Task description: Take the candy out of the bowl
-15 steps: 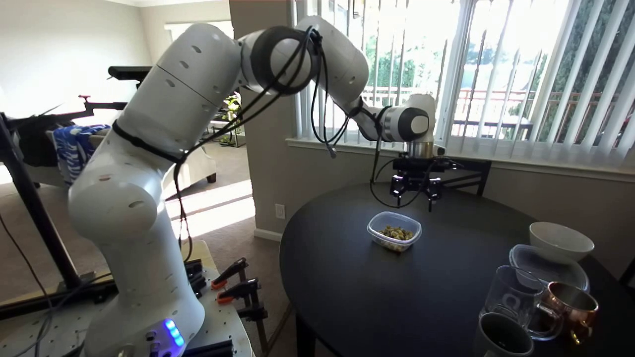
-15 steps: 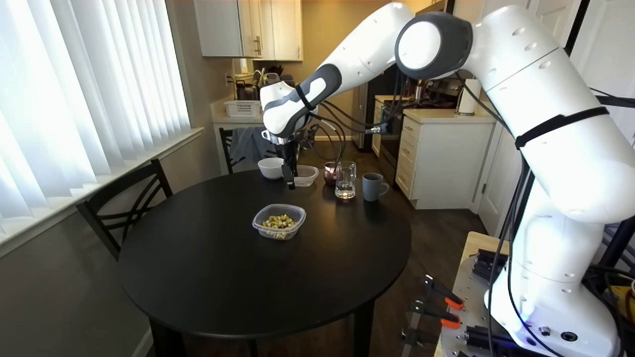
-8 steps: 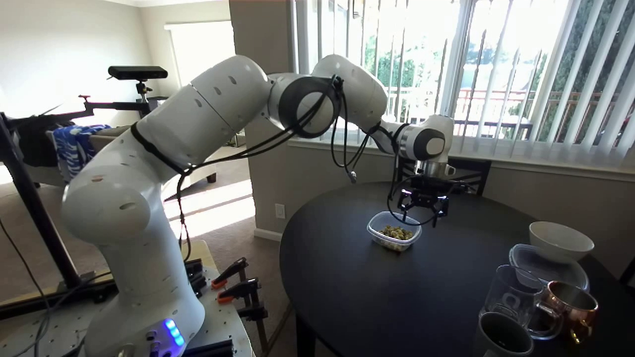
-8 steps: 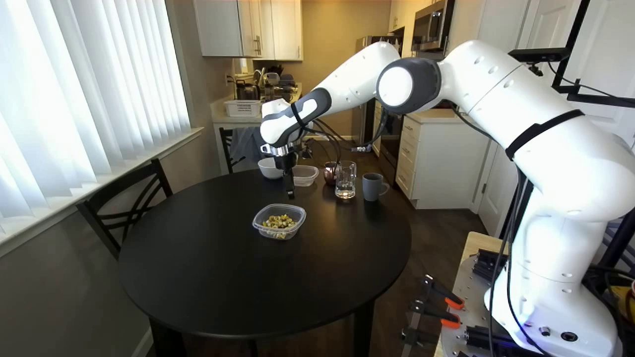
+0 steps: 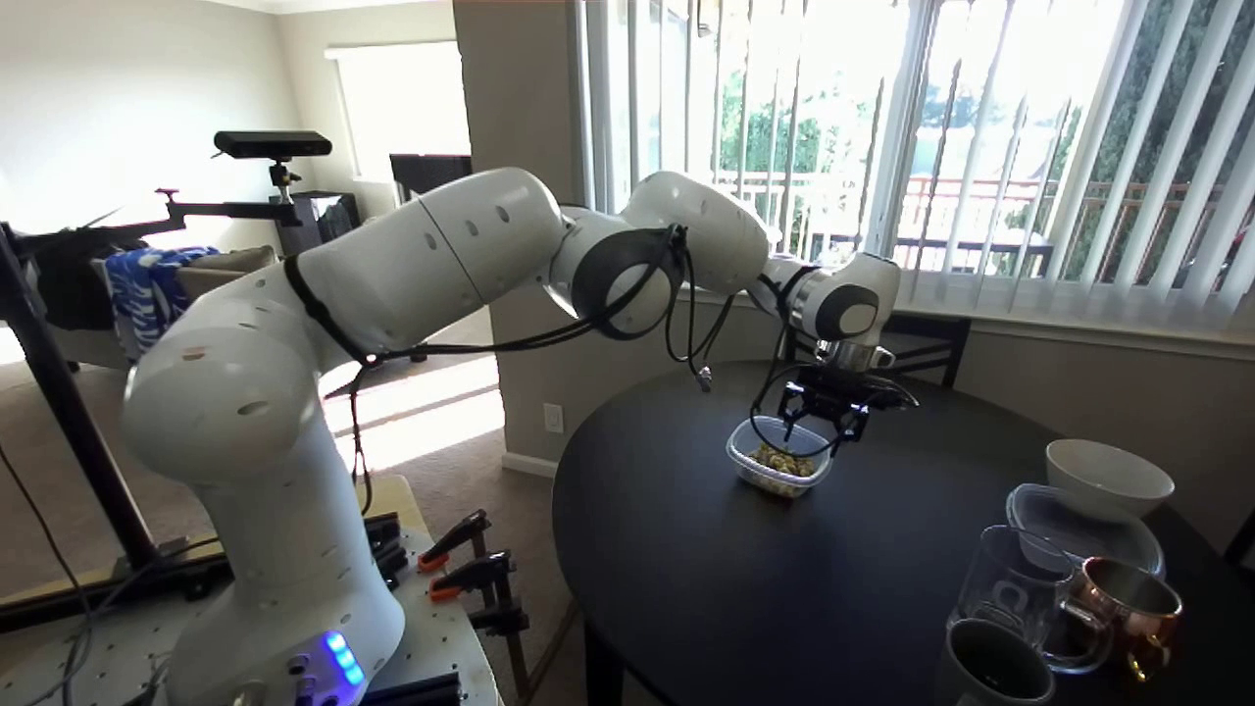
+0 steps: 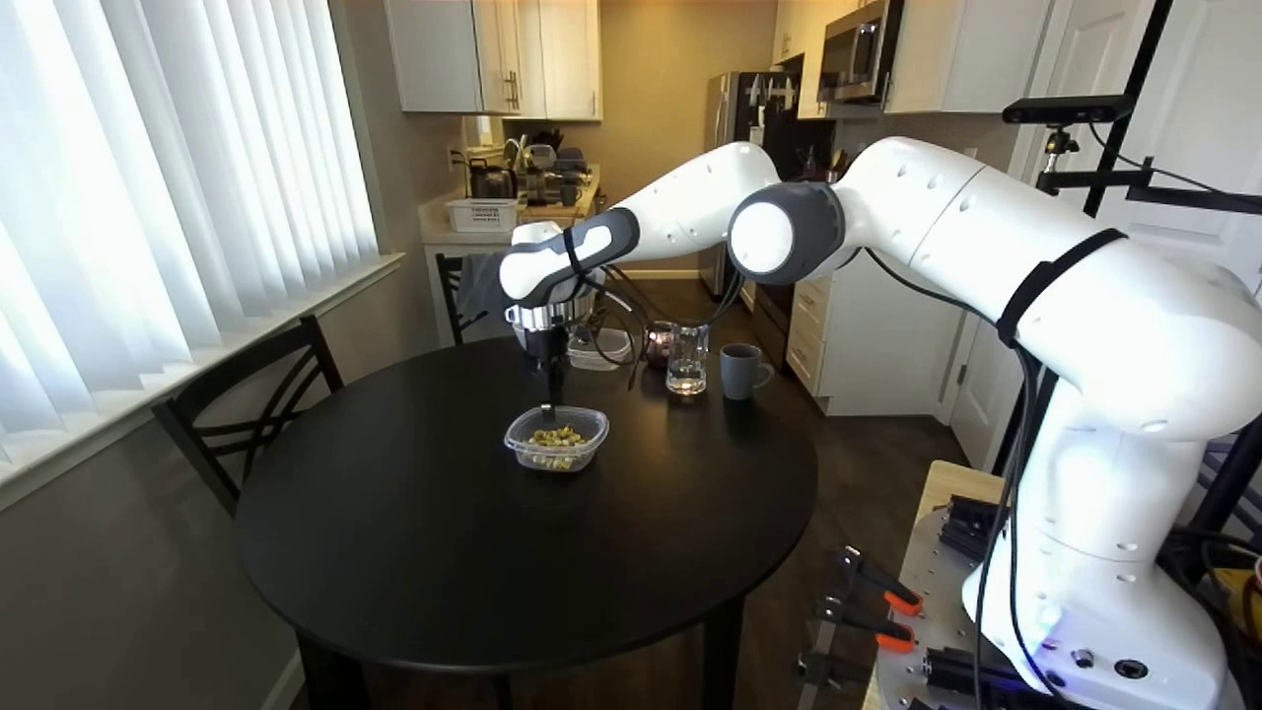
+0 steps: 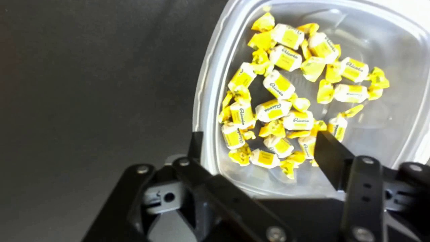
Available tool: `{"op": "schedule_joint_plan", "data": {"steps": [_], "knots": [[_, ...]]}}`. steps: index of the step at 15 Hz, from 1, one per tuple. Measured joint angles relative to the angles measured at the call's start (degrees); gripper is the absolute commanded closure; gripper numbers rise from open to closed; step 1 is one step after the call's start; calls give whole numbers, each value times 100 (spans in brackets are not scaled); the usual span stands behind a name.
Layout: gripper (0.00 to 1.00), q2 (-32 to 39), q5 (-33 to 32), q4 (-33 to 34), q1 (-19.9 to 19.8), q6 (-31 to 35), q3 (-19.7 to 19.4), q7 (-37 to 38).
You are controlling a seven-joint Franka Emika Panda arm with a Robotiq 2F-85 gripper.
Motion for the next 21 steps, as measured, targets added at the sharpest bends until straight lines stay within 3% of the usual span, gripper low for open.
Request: {"op": "schedule_joint_plan", "data": {"steps": [6, 7, 9, 16, 18, 19, 21], "knots": [[85, 434, 0, 846, 24, -377, 0, 231], [41, 479, 0, 931, 37, -413, 0, 235], [43, 528, -3, 1039, 67, -554, -8, 235], [2, 581, -73, 1265, 77, -1102, -141, 161], [0, 598, -116, 1326, 71, -1305, -203, 38], [16, 618, -132, 1365, 64, -1405, -229, -31], [29, 682, -149, 1444, 50, -1602, -275, -187]]}}
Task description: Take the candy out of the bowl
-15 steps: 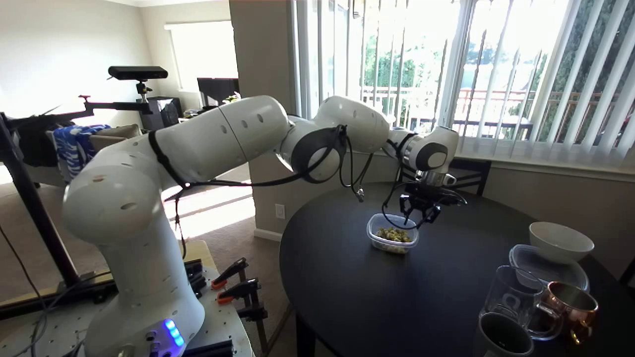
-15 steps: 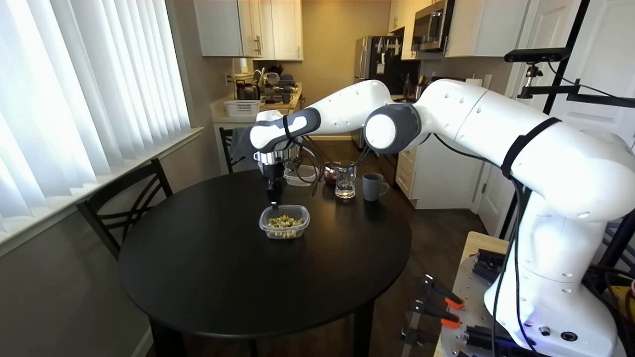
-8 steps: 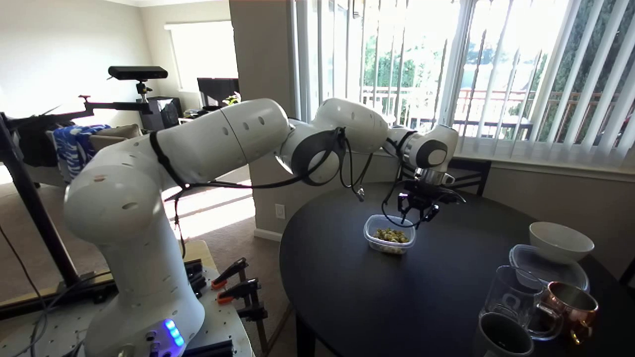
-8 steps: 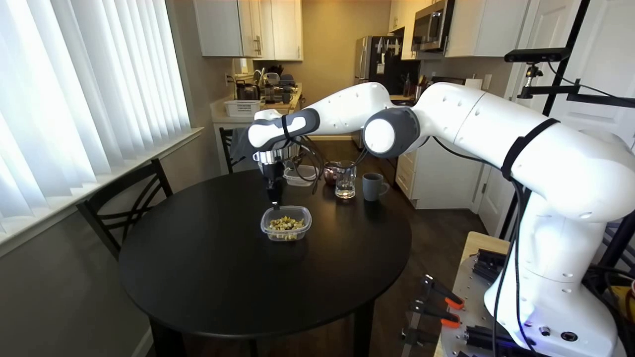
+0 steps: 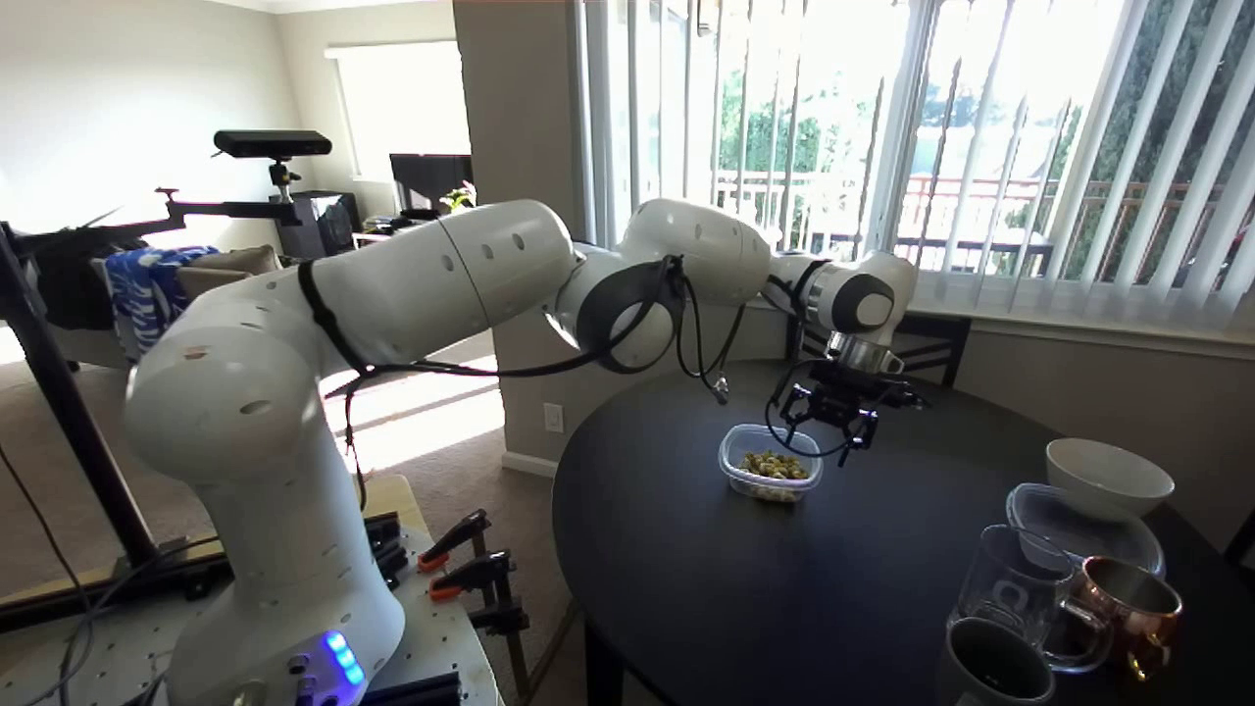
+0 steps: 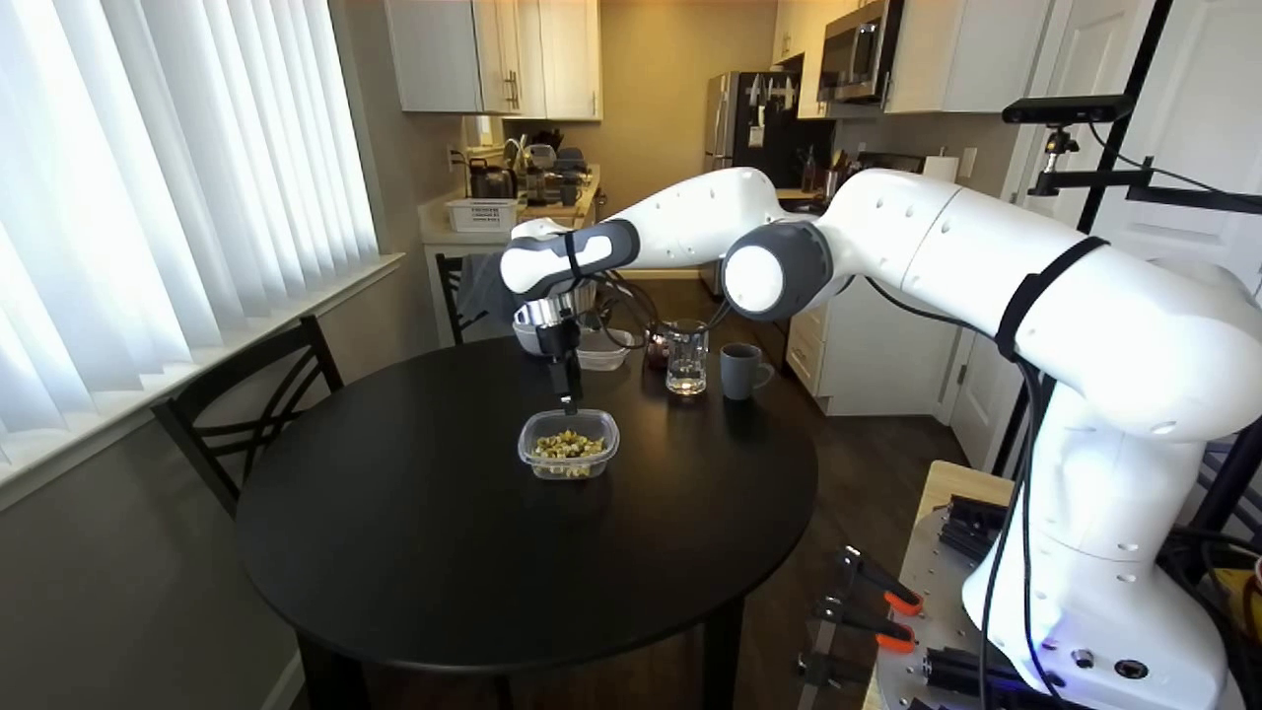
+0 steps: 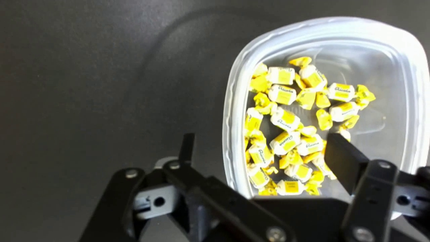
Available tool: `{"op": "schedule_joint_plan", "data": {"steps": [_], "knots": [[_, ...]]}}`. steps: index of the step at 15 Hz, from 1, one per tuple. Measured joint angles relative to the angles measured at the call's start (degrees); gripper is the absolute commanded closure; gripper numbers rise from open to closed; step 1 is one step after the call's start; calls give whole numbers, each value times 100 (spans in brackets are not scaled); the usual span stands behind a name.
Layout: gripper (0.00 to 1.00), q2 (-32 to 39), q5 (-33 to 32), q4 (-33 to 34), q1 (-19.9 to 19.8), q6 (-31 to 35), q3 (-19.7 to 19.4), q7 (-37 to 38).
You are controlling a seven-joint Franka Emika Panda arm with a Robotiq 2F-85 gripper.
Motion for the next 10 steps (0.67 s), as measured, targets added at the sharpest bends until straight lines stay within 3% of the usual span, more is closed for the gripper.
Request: {"op": "schedule_joint_plan", "data": {"steps": [10], "knots": [[94, 409, -131, 379, 66, -548, -94, -407]]}}
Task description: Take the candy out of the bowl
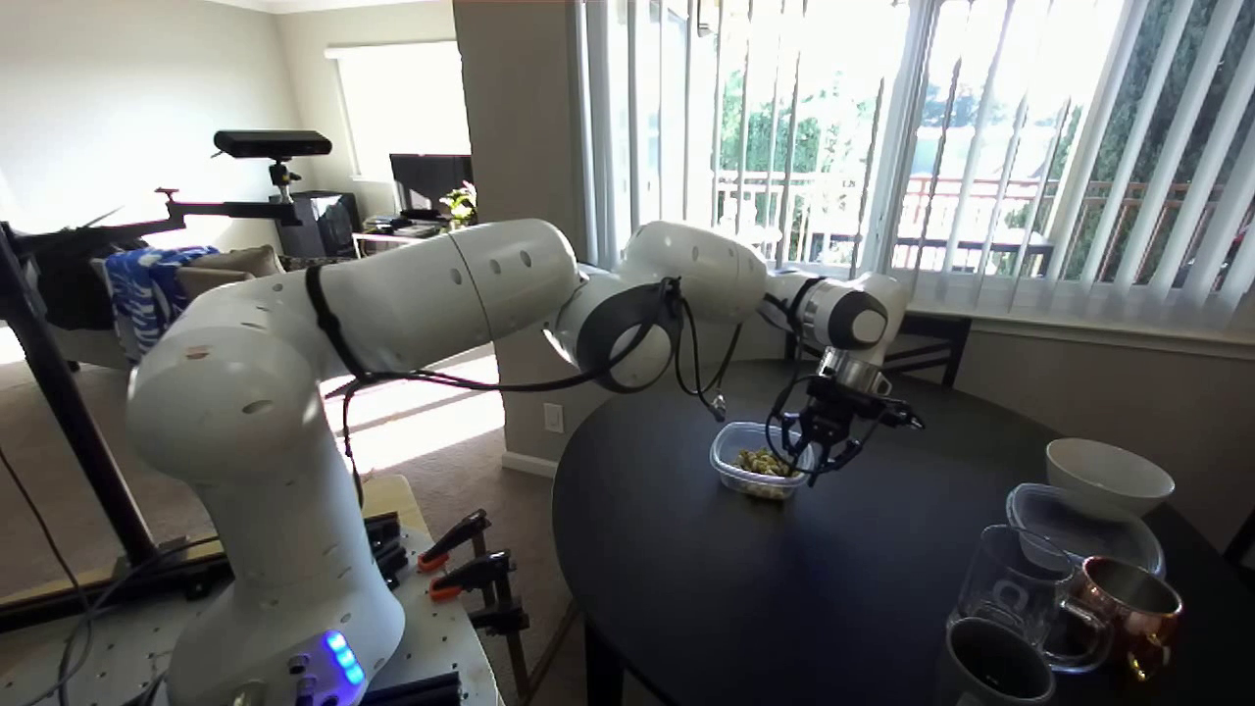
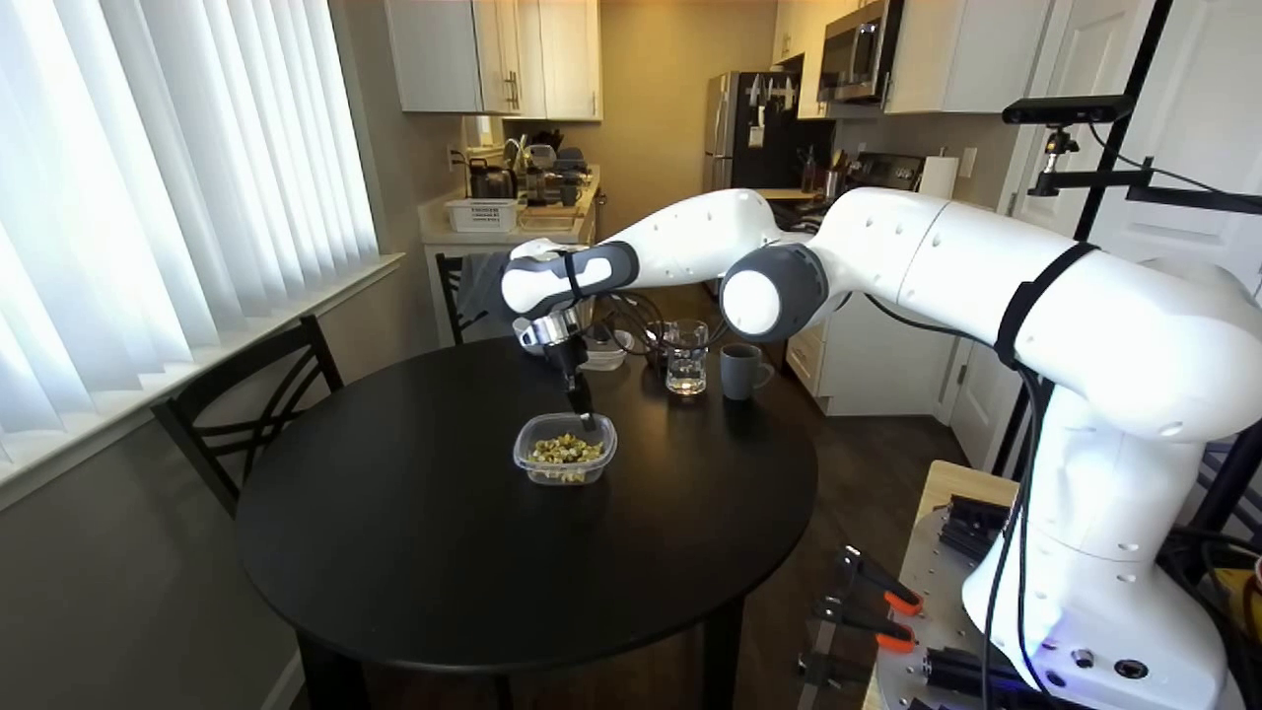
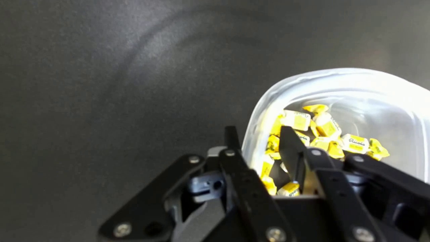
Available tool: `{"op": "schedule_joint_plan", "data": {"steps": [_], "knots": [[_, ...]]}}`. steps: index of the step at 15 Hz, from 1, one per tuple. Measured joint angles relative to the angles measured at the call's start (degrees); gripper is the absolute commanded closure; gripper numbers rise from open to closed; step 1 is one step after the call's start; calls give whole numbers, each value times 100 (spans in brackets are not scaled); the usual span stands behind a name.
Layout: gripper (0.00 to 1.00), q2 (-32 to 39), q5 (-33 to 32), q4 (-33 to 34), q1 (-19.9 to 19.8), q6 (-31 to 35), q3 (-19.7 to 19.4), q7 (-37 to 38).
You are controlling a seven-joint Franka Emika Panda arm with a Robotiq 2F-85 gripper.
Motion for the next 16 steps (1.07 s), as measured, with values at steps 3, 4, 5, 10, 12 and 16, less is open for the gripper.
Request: {"op": "schedule_joint_plan", "data": {"steps": [3, 4, 5, 10, 12, 16], "knots": [[100, 1, 0, 37, 32, -19, -8, 0], [100, 1, 0, 41, 42, -29, -9, 0], [98, 1, 0, 45, 49, -39, -9, 0], [98, -8, 0, 275, 55, -78, -64, 113], [98, -5, 6, 523, 43, -77, -76, 462], [98, 8, 46, 971, 71, 300, -85, 1510]]}}
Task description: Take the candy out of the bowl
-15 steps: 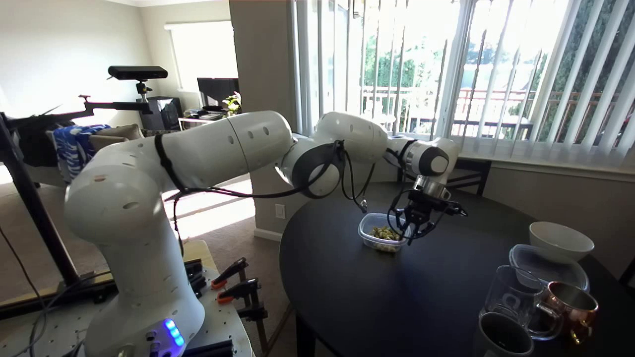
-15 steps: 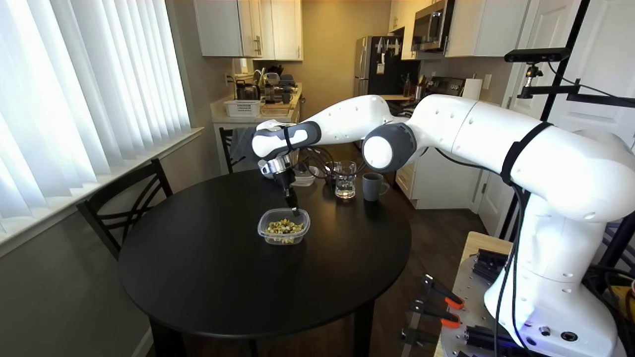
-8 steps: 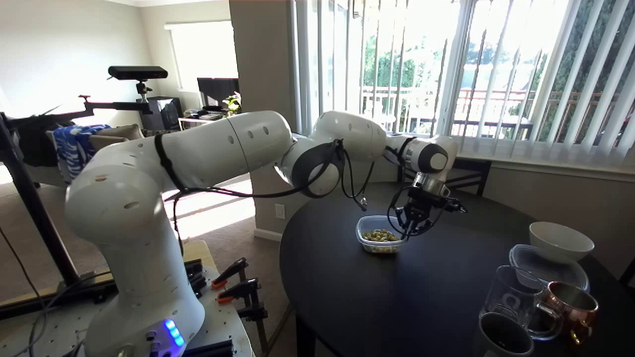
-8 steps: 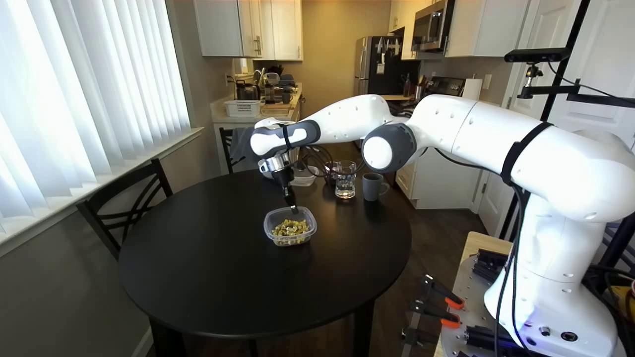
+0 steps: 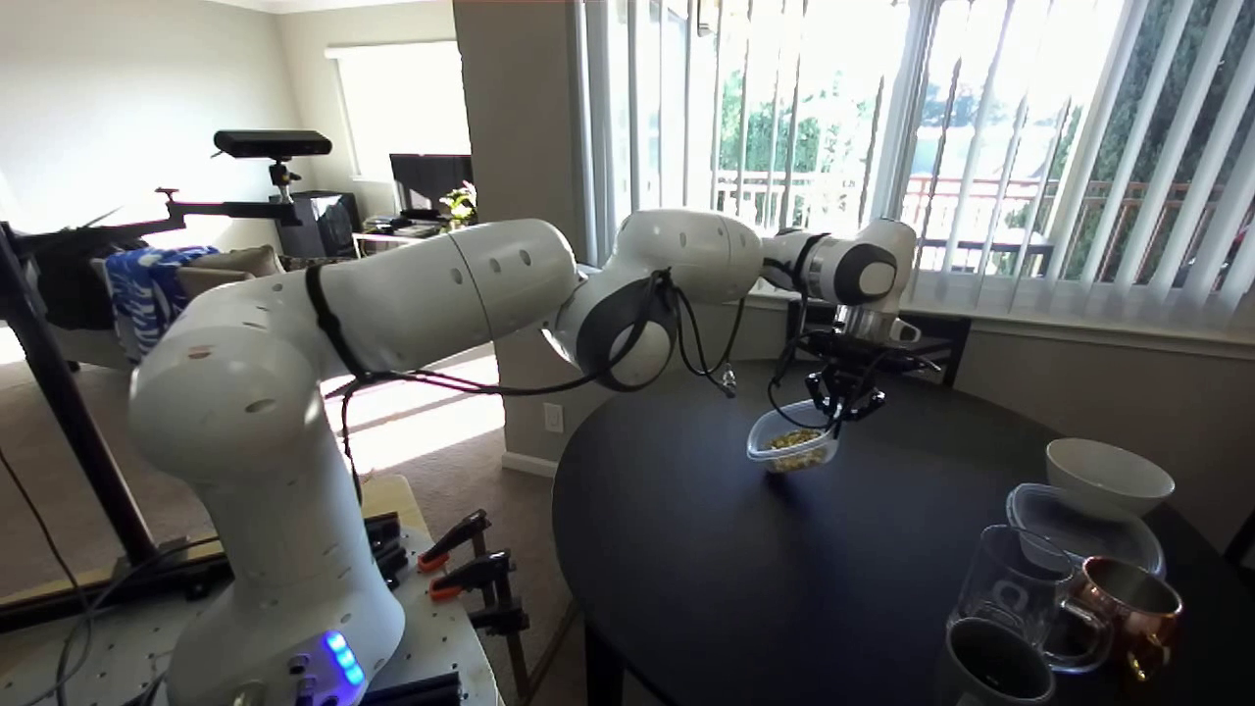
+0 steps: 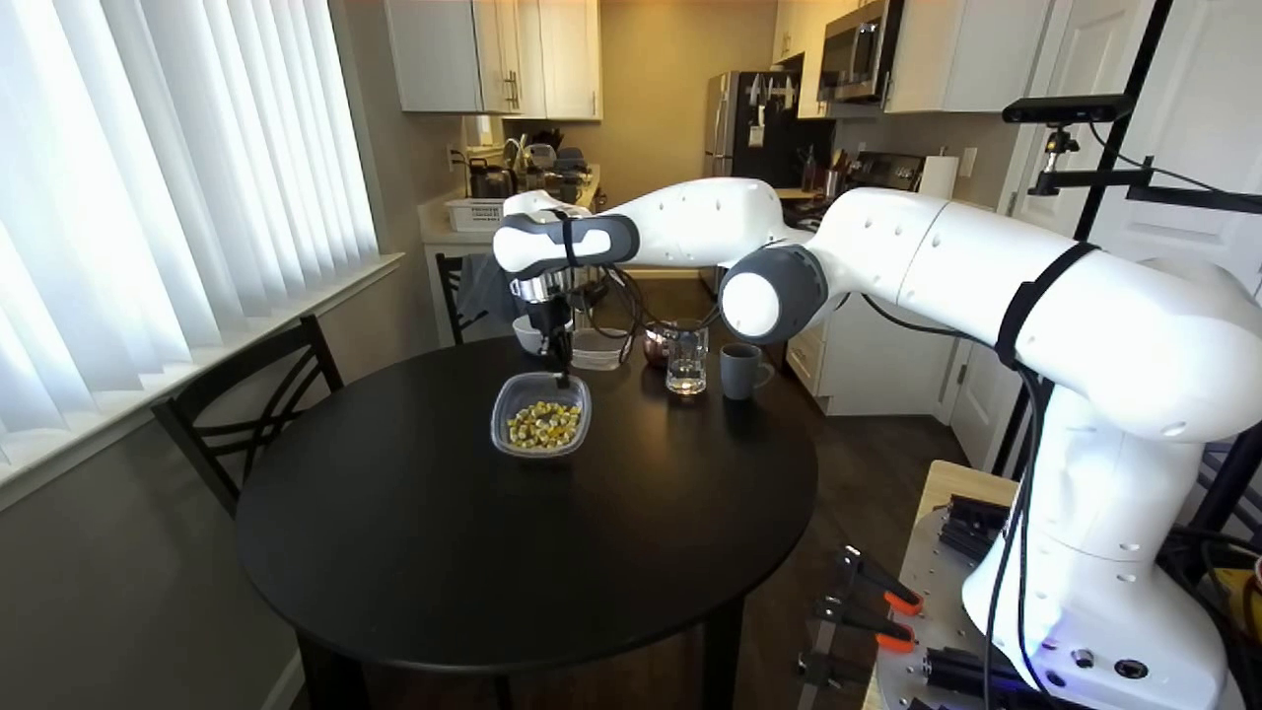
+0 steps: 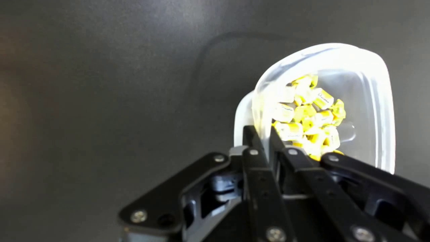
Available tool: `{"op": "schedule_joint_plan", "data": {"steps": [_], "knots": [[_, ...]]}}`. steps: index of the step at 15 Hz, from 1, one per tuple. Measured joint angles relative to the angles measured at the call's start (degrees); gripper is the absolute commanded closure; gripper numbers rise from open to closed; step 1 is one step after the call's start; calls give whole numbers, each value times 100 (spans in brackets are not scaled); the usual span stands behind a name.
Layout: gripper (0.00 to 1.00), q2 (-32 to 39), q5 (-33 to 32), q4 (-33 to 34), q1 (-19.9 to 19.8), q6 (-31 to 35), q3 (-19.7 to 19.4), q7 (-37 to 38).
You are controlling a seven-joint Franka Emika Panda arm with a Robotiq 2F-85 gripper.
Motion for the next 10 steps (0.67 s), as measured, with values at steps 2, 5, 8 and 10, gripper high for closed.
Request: {"op": "schedule_joint_plan", "data": {"steps": [2, 5, 8, 10], "knots": [[98, 7, -50, 20, 83, 389, -108, 522], [98, 59, -277, 20, 272, 799, -397, 1200], [98, 87, -520, 21, 431, 1019, -707, 1806], [98, 84, -592, 68, 475, 1046, -870, 2123]]}}
